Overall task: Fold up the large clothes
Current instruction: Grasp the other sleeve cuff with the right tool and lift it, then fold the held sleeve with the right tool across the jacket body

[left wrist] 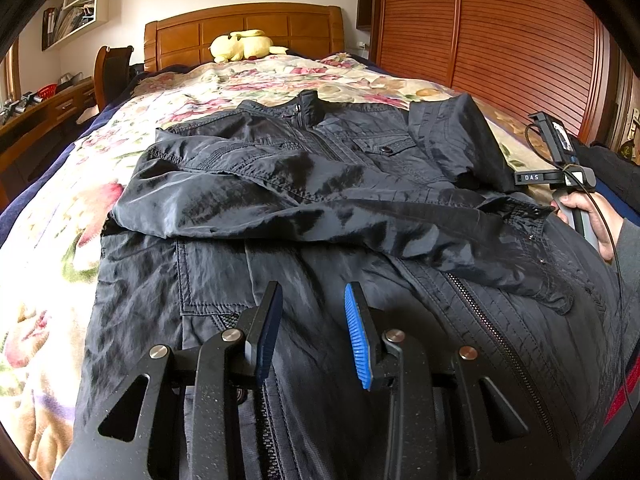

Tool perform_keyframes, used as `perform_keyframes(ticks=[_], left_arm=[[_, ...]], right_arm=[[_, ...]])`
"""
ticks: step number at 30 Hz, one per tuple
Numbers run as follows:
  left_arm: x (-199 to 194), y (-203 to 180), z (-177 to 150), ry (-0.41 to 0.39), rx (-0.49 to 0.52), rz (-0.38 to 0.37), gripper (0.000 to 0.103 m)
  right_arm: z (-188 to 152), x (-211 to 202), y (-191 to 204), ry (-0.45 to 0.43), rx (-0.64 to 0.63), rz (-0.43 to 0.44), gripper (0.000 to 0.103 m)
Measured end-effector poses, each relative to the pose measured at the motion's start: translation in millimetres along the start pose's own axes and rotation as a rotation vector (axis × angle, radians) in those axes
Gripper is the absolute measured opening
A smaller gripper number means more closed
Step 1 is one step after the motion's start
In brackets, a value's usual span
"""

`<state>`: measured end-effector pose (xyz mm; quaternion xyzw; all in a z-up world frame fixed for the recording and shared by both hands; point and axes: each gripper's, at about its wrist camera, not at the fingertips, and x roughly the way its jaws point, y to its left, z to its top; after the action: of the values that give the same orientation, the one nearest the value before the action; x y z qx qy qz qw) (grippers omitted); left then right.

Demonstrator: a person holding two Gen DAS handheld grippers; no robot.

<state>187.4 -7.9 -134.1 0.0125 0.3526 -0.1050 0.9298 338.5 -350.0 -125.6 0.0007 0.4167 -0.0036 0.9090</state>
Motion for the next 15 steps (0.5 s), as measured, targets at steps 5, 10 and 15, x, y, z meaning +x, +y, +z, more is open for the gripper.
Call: perform_keyframes(ticks=[5,10,15], left_arm=[[0,1,0,0.0,-0.003,0.002,0.033],[-3,1,0,-0.014,-0.002,0.001,0.033],[-11,-2,-1,-0.039,0.007,-0.01,0.033]], right_arm=[[-4,-3,3,0.003,-0.03,0.025,0.072],[-1,-25,22,0.06,-0.17,0.041,0.024],[9,-79,36,-0.003,-0.169,0.09,0.015]])
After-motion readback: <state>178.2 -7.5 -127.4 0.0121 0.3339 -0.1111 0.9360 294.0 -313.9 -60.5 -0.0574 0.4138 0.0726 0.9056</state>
